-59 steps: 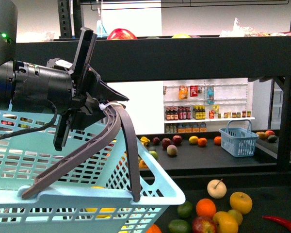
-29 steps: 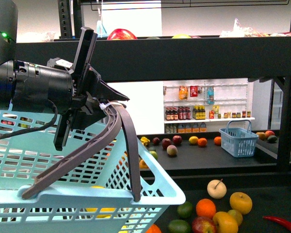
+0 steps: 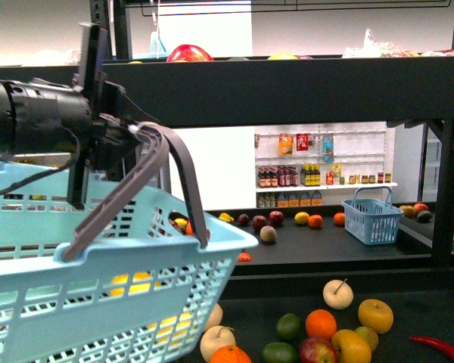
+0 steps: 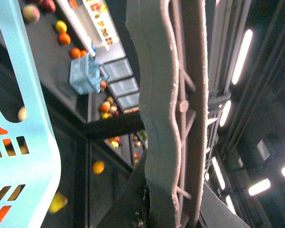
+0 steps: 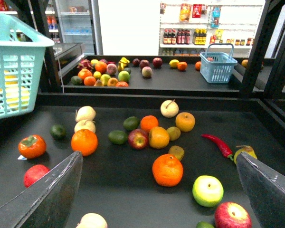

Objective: Pick lemon from shelf

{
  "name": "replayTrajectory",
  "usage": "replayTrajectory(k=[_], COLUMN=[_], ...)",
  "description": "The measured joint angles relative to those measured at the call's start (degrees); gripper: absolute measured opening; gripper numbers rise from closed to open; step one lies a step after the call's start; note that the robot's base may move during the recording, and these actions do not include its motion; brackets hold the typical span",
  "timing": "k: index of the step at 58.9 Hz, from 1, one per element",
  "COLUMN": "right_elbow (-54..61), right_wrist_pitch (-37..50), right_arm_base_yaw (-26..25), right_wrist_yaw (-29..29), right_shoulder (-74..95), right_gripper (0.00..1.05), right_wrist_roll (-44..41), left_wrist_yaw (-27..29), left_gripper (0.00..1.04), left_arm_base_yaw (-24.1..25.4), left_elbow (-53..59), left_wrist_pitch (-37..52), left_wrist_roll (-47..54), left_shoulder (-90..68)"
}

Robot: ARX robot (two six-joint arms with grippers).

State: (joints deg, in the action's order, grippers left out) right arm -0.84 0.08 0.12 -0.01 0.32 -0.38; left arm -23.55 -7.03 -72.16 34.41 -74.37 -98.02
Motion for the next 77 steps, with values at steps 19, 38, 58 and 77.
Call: replayTrajectory(k=[19, 38, 58, 77], right_elbow=[0.00, 0.00, 0.00, 0.00], right_wrist_pitch=[0.00, 0.00, 0.00, 0.00], right_arm_base_yaw=[0.00, 0.00, 0.00, 0.00], right_wrist_yaw=[0.00, 0.00, 0.00, 0.00], right_shoulder=[0.00, 0.00, 0.00, 0.00], right_gripper=[0.97, 0.97, 0.97, 0.97], right_wrist_roll=[0.00, 0.07, 0.13, 0.13], left_wrist_yaw=[3.54, 0.70, 0.72, 0.94], left_gripper=[0.10, 0.10, 0.10, 0.10], left_arm_base_yaw=[17.27, 31.82, 36.20, 37.55], left_elbow=[6.03, 6.78, 2.23, -0.46], left_wrist_pitch=[17.22, 28.87, 39.15, 43.76], left_wrist_roll=[-10.71, -12.39, -20.15, -22.40], left_shoulder=[-0.37, -8.09, -17.86, -25.24])
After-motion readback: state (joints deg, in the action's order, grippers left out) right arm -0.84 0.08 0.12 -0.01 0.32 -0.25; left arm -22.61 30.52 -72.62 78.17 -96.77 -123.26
